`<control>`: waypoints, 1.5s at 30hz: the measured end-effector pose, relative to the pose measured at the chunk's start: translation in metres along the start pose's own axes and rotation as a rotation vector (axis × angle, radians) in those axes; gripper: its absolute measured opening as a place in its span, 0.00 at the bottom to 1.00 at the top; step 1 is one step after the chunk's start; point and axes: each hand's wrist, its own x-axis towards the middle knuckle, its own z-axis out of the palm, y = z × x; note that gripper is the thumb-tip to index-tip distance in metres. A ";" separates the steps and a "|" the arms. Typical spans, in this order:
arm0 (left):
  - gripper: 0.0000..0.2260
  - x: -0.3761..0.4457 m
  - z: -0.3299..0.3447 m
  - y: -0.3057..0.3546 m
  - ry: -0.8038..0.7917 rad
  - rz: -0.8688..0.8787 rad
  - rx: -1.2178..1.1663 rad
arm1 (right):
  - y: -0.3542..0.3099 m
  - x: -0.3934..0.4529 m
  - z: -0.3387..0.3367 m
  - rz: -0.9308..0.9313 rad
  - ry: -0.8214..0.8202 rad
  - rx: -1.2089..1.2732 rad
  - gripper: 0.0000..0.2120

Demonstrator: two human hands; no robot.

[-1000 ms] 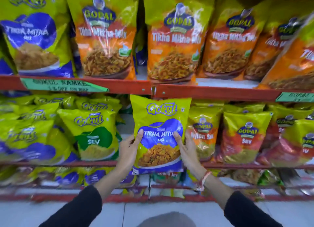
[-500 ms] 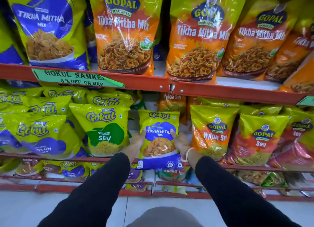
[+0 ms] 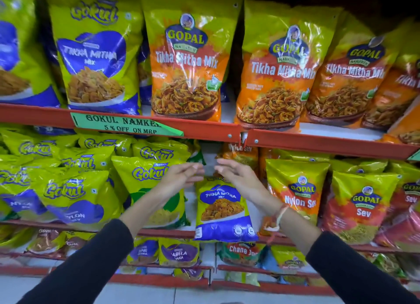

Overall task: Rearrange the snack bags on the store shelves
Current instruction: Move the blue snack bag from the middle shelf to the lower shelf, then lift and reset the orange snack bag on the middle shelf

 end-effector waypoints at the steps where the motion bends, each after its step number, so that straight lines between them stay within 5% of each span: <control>1: 0.15 -0.004 -0.008 0.016 0.016 0.062 -0.023 | -0.018 0.002 0.000 -0.065 -0.021 0.028 0.16; 8: 0.11 -0.005 -0.085 0.098 0.454 0.504 -0.156 | -0.134 0.039 0.026 -0.348 -0.014 0.184 0.21; 11: 0.11 0.003 -0.119 0.111 0.739 0.586 -0.201 | -0.166 0.060 0.046 -0.358 -0.027 0.197 0.25; 13: 0.13 0.005 -0.131 0.116 0.793 0.603 -0.220 | -0.182 0.069 0.062 -0.344 -0.036 0.209 0.28; 17: 0.15 0.005 -0.132 0.117 0.673 0.592 -0.173 | -0.195 0.078 0.083 -0.355 0.032 0.181 0.29; 22: 0.17 0.020 -0.116 0.118 0.480 0.482 -0.084 | -0.180 0.072 0.055 -0.545 0.600 0.095 0.20; 25: 0.21 0.030 -0.098 0.128 0.428 0.422 -0.033 | -0.167 0.076 0.027 -0.544 0.749 0.025 0.23; 32: 0.24 0.049 -0.079 0.142 0.395 0.383 -0.052 | -0.143 0.081 0.013 -0.192 0.404 0.116 0.40; 35: 0.25 0.040 -0.075 0.143 0.302 0.412 -0.021 | -0.136 0.078 0.005 -0.237 0.333 0.116 0.47; 40: 0.30 0.031 -0.085 0.140 0.248 0.523 0.027 | -0.132 0.071 -0.009 -0.308 0.321 0.140 0.44; 45: 0.32 0.019 -0.072 0.146 0.348 0.619 -0.067 | -0.136 0.055 -0.020 -0.420 0.342 0.202 0.30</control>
